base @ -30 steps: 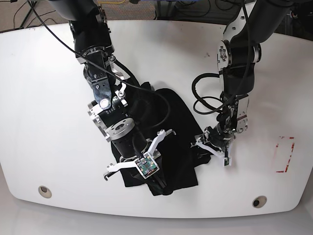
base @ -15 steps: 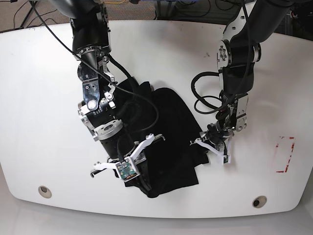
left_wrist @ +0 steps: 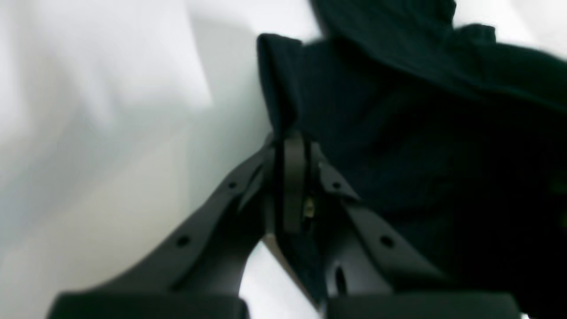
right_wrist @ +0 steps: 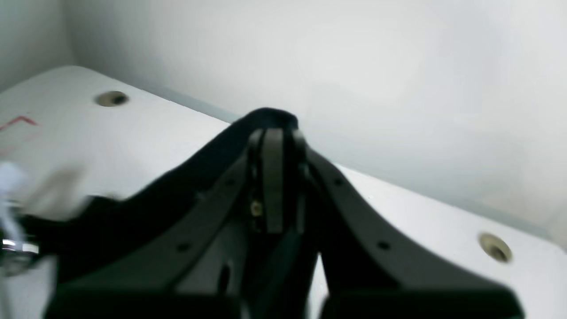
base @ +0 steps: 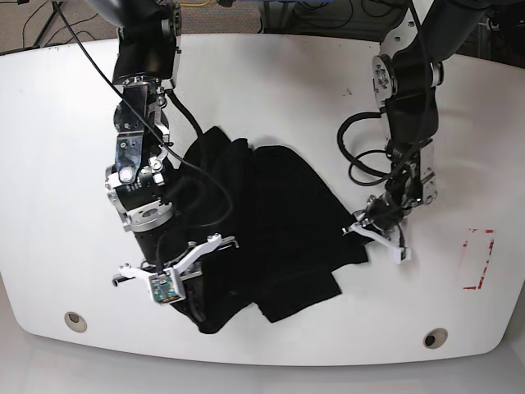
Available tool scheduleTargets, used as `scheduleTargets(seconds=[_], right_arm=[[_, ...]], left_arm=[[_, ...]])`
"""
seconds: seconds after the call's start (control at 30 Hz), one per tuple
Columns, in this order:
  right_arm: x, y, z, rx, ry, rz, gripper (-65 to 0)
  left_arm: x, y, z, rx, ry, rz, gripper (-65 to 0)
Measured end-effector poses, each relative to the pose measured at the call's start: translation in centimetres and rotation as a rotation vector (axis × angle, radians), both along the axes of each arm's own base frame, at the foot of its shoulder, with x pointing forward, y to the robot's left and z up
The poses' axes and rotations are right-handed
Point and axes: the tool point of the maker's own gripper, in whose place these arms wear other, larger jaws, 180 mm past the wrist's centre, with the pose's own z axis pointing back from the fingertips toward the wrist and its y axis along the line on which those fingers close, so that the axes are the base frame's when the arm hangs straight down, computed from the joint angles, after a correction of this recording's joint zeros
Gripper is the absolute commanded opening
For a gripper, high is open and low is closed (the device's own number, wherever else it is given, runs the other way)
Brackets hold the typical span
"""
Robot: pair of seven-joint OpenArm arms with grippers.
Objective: Layout the t-shirt on the table in an organized manner, then fold the t-shirt properly
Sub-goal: 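Lift the shirt with both grippers and stretch it apart, laying it flat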
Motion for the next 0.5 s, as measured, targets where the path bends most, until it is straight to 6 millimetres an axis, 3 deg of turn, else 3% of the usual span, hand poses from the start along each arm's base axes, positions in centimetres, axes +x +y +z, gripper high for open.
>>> scheduleTargets(seconds=[0.1,0.17,0.37,0.5], right_arm=[[0.1,-1.3,0.2,0.003,-0.006,-0.034,-65.0],[0.2,-2.5,0.5,0.014,-0.013,-0.064,-65.0],[0.4,-5.1,0.9,0.030,-0.022,-0.134,-65.0],[0.6,-5.9,1.6,0.031,-0.037,-0.154,-65.0]], left_arm=[[-0.7,2.8,0.1,0.051,0.024,0.018,-65.0],[-0.7,4.6,1.5,0.055,-0.014,0.055,-65.0],[-2.4,8.0,3.7,0.094,-0.059,0.071,-65.0],[-2.6,9.5,6.7,0.105,-0.124,0.061,-65.0]])
